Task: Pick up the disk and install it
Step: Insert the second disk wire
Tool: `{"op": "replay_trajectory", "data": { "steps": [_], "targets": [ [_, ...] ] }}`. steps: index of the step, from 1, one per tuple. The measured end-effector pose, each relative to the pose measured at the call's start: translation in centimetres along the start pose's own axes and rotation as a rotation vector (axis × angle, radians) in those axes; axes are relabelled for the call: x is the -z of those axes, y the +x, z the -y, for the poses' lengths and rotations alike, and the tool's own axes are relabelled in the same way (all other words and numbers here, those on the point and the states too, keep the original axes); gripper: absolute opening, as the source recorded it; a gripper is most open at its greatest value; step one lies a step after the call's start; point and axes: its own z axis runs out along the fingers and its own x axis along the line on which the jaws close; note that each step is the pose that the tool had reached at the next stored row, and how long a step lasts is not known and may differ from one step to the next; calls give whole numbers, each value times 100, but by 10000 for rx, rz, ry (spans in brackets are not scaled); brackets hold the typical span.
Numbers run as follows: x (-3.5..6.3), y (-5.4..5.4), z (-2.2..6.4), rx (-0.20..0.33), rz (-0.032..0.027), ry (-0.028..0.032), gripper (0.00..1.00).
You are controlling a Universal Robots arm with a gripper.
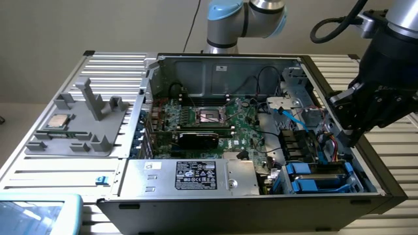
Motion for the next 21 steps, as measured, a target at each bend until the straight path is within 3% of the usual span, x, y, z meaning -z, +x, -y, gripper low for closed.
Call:
{"op": "replay_trajectory", "data": {
  "steps": [3,7,8,12,13,16,21],
  "targets": [
    [-2,4,29,59,2,-16,11],
    [-11,16,156,57,-5,-109,11],
    [-12,23,168,57,-3,-184,11],
    [-12,63,187,47,24,-892,11],
    [-13,64,190,46,24,-936,11],
    [-13,65,203,45,23,-946,11],
    [-22,69,317,37,31,-1166,11]
  ]
}}
